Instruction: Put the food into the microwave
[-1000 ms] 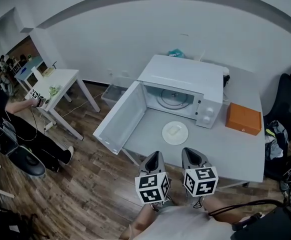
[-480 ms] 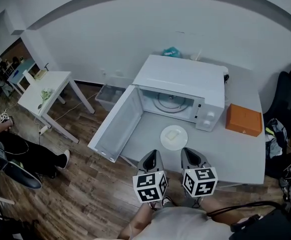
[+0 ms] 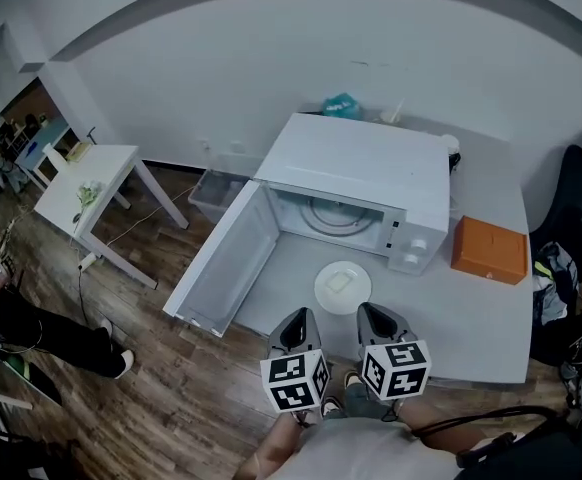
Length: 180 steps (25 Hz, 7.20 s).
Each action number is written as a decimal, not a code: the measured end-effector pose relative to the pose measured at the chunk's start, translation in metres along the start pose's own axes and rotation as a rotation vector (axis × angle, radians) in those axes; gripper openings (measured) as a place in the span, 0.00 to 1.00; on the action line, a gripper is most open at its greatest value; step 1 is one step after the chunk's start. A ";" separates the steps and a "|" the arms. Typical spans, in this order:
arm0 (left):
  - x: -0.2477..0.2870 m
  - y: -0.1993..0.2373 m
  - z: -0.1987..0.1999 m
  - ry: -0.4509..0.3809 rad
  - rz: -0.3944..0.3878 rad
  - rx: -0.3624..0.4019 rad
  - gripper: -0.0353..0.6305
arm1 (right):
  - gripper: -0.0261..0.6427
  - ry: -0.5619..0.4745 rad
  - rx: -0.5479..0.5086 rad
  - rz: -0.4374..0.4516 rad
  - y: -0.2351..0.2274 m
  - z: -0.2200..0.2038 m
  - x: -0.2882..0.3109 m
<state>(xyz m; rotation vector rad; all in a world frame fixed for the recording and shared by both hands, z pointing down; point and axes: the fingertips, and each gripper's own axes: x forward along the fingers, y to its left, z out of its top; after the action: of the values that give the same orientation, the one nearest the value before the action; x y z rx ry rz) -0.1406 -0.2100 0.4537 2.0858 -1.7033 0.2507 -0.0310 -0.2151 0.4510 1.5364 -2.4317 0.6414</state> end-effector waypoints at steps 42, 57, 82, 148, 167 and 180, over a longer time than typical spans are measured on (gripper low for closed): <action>0.145 0.043 -0.104 0.255 0.015 -0.109 0.18 | 0.12 0.198 0.158 -0.126 -0.110 -0.088 0.113; 0.168 0.049 -0.122 0.354 0.016 -0.144 0.18 | 0.12 0.302 0.158 -0.132 -0.126 -0.105 0.134; 0.174 0.045 -0.126 0.393 0.036 -0.182 0.17 | 0.11 0.338 0.170 -0.140 -0.127 -0.112 0.142; 0.208 0.086 -0.009 0.176 -0.030 -0.179 0.17 | 0.11 0.028 0.260 -0.182 -0.096 -0.002 0.188; 0.252 0.096 0.008 0.119 -0.061 -0.151 0.17 | 0.11 -0.054 0.284 -0.235 -0.108 0.008 0.218; 0.279 0.097 0.010 0.102 -0.072 -0.147 0.17 | 0.11 -0.083 0.278 -0.291 -0.123 0.012 0.236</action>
<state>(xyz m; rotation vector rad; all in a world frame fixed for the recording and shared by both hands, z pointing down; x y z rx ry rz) -0.1715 -0.4766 0.5782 1.9874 -1.5363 0.2001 -0.0252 -0.4568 0.5627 2.0120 -2.1794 0.8989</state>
